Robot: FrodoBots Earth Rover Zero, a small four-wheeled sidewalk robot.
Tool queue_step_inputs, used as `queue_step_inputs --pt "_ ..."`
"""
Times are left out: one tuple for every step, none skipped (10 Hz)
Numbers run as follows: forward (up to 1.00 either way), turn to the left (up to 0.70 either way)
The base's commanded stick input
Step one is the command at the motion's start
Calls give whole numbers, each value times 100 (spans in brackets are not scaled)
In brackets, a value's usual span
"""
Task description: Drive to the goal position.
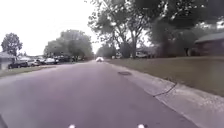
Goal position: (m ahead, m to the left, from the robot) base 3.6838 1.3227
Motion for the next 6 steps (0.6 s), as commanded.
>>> queue_step_inputs --pt "100 20" --pt "100 23" --pt "100 23" --pt "100 2" --pt "100 0" --pt "100 0"
